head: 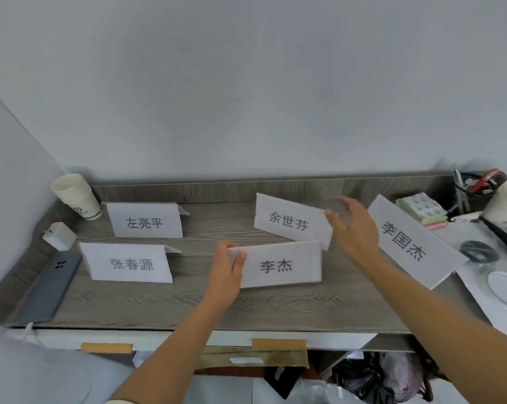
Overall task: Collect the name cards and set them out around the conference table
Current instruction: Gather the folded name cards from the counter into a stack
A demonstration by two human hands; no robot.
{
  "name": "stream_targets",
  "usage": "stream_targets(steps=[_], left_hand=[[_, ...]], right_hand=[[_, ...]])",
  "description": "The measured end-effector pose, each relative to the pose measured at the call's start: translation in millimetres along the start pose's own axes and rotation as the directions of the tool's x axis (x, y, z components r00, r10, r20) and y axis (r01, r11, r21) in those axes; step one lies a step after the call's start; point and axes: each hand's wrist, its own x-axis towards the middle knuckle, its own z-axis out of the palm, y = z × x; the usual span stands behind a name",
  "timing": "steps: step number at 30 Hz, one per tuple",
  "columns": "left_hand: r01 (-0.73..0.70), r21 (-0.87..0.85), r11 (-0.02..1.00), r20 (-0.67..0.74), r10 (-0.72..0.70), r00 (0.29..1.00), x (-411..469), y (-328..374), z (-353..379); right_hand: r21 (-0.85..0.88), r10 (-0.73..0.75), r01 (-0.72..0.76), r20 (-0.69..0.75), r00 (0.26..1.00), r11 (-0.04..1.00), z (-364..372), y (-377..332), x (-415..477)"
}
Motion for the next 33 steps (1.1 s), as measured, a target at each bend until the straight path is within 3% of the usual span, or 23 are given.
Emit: stream_targets(steps=[2, 5, 8, 11, 13, 16, 19, 22, 30, 33], left_hand=[[0.036, -0.029, 0.999, 0.008, -0.036, 0.999, -1, 3, 1], [0.066, -0.065, 0.996, 0.014, -0.065, 0.998, 0, 2, 1], [0.103, -0.129, 0.986, 0.028, -0.100, 0.995, -1, 5, 2], [0.157, -0.258, 0.953, 0.019, -0.157, 0.987, -3, 12, 4], [0.192, -0.340, 0.921, -0.018, -0.210, 0.978, -3, 18, 5], [0.239, -0.513, 0.825, 0.001, -0.278, 0.961, -2, 23, 6], [0.215, -0.649, 0.730, -0.015, -0.294, 0.956, 2, 22, 3], [0.172, -0.732, 0.659, -0.043, -0.297, 0.954, 7, 24, -1], [0.218, -0.479, 0.850, -0.054, -0.276, 0.960, 16, 16, 7], [0.225, -0.472, 0.853, -0.001, -0.256, 0.967, 12, 21, -1]], right_hand=[[-0.040, 0.041, -0.036, 0.127, 0.991, 0.999, -1, 8, 28], [-0.122, 0.096, -0.050, 0.407, 0.908, 0.991, 10, 21, 48], [-0.059, 0.014, 0.011, 0.406, 0.914, 0.998, 7, 21, 63], [0.210, -0.140, 0.062, 0.379, 0.915, 0.976, -16, -2, 73], [0.358, -0.255, 0.104, 0.407, 0.877, 0.928, -31, -17, 69], [0.392, -0.325, 0.108, 0.543, 0.774, 0.913, -38, -21, 53], [0.284, -0.326, 0.184, 0.620, 0.714, 0.941, -27, -7, 39], [0.189, -0.295, 0.226, 0.639, 0.710, 0.955, -13, 0, 26], [0.010, -0.167, 0.225, 0.702, 0.692, 0.974, 7, 10, 4], [-0.119, -0.082, 0.279, 0.784, 0.615, 0.953, -2, -5, 10]])
